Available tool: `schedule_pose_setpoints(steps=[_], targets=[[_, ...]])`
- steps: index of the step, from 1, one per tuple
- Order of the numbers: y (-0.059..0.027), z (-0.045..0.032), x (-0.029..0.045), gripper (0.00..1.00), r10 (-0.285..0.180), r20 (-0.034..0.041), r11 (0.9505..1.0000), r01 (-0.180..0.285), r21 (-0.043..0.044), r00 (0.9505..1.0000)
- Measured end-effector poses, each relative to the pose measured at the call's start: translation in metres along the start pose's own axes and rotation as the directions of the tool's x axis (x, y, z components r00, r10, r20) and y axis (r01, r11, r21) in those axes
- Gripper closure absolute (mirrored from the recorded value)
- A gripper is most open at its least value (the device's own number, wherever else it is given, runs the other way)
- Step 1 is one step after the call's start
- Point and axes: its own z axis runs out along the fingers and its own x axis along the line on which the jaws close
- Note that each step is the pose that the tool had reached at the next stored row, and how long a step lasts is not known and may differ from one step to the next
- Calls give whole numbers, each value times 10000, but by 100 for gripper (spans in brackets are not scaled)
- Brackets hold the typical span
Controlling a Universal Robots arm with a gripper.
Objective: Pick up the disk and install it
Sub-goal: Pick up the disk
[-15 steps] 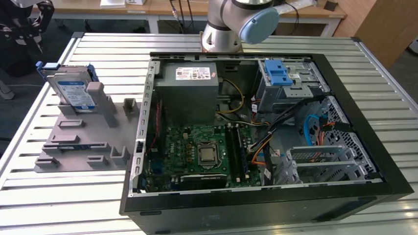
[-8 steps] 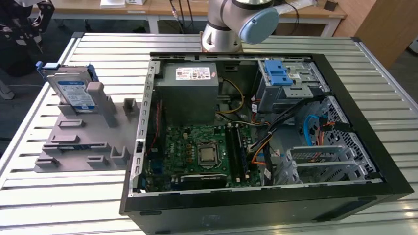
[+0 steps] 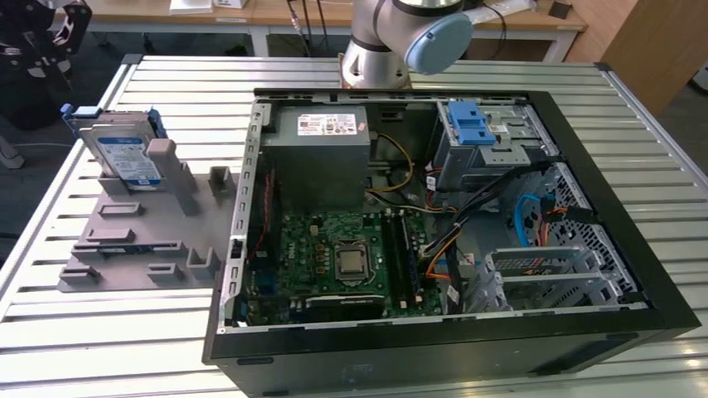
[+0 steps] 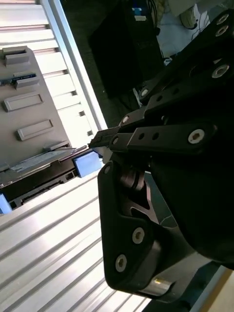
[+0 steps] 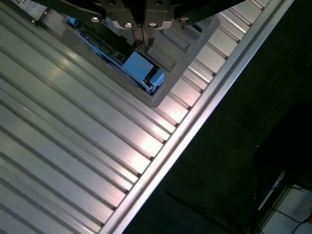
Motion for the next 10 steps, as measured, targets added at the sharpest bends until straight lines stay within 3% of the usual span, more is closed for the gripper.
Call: schedule_pose_setpoints(steps=[2, 6, 10], targets=[[1, 1, 0, 89, -265, 17, 9996, 265, -8, 9996], [0, 6, 0, 89, -693, 128, 9976, 694, -30, 9975], [-1, 13, 0, 89, -1064, 265, 9942, 1067, -107, 9940]])
